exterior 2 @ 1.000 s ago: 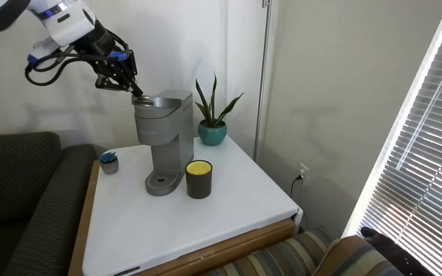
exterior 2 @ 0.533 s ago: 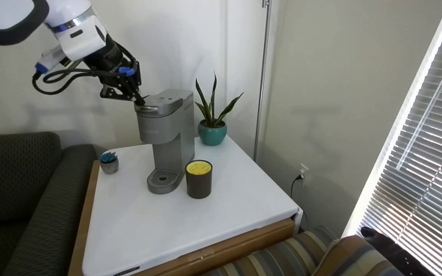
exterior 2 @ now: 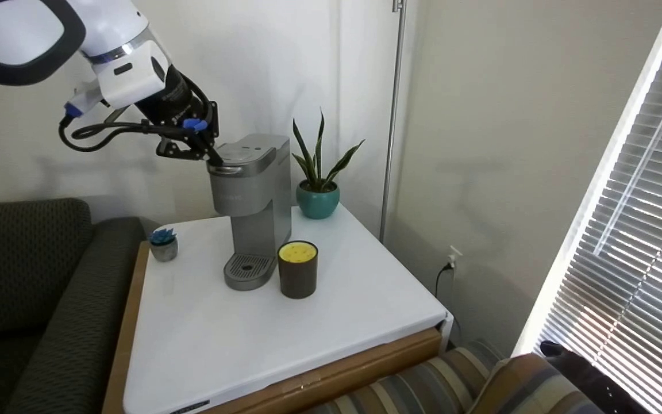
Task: Close the lid of the coffee marker
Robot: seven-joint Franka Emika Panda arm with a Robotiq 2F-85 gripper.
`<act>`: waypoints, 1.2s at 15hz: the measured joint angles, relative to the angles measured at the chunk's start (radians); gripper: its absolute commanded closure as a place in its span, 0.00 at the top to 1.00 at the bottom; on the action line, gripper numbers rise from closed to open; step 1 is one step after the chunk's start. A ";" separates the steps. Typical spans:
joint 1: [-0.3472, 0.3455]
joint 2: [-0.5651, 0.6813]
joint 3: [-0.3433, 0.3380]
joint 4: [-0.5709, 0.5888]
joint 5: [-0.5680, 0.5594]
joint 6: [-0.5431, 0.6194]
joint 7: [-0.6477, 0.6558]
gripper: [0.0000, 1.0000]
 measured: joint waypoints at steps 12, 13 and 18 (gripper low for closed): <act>0.133 0.020 -0.151 -0.002 -0.091 0.009 0.028 0.00; 0.162 0.021 -0.181 -0.002 -0.101 0.009 0.031 0.00; 0.304 0.042 -0.326 -0.001 -0.117 0.008 0.035 0.00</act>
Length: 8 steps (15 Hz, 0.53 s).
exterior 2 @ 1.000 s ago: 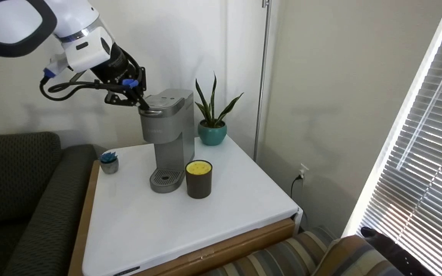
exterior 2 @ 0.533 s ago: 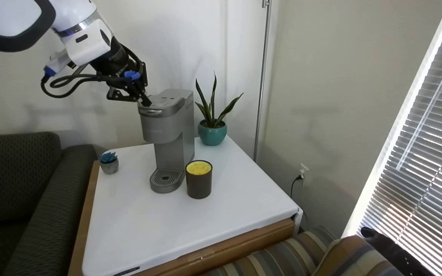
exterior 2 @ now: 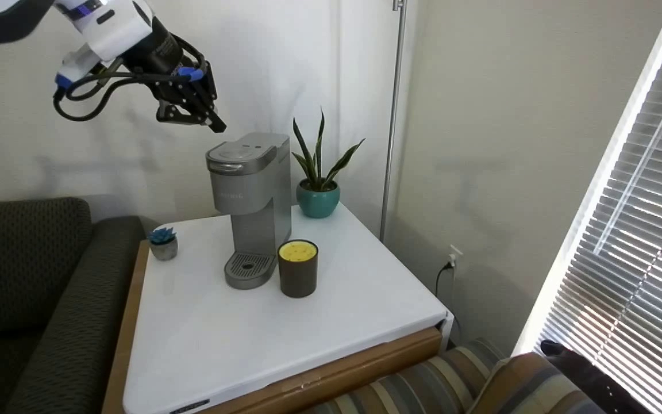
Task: Close the lid of the coffee marker
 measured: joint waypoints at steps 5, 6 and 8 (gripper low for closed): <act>0.110 0.012 -0.108 0.000 -0.024 -0.009 0.008 0.00; 0.123 0.012 -0.122 0.000 -0.034 -0.012 0.014 0.00; 0.145 0.012 -0.146 0.000 -0.043 -0.018 0.016 0.20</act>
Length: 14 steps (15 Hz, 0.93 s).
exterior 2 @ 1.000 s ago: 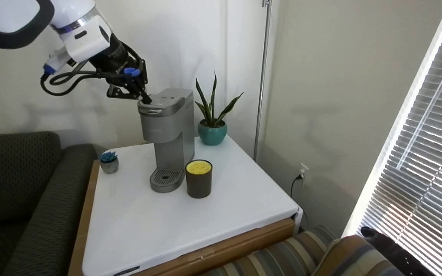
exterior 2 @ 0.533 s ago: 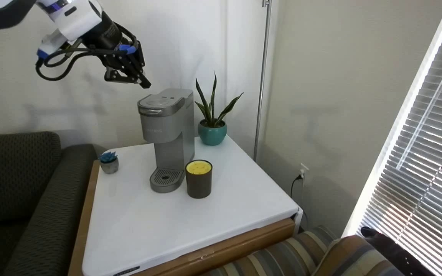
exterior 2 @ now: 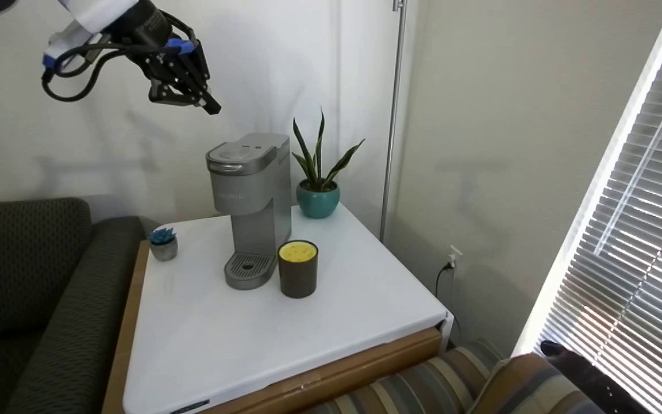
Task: Close the lid of the coffee marker
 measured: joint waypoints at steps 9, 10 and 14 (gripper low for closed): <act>0.047 -0.006 -0.043 -0.002 0.000 -0.009 0.000 0.84; 0.050 -0.009 -0.043 -0.003 0.000 -0.009 0.000 0.89; 0.062 -0.033 -0.043 -0.005 0.000 -0.009 0.000 1.00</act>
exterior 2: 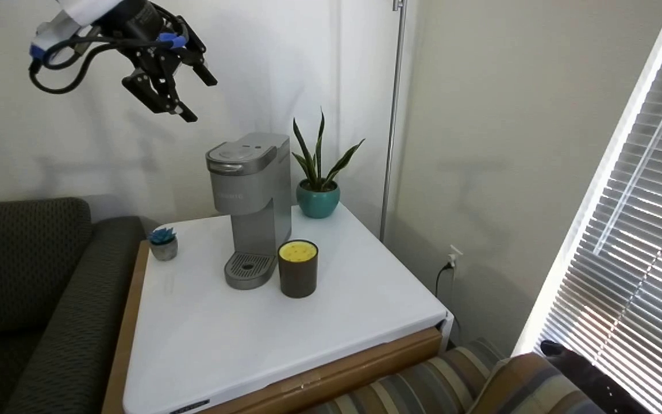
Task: Close the lid of the coffee marker
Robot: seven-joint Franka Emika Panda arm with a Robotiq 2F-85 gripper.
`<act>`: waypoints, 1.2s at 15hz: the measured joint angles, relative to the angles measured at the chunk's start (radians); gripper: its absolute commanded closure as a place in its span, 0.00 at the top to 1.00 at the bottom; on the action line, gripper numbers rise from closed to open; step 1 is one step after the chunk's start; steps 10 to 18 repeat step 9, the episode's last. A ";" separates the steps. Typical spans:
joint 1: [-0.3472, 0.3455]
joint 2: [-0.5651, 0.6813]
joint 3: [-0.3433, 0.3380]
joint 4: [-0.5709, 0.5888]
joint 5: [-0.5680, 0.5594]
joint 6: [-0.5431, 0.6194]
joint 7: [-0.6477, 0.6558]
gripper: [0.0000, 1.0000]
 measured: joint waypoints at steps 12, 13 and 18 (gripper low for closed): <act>0.008 -0.039 -0.001 -0.011 0.009 0.010 0.005 1.00; 0.008 -0.039 -0.001 -0.011 0.009 0.010 0.005 1.00; 0.008 -0.039 -0.001 -0.011 0.009 0.010 0.005 1.00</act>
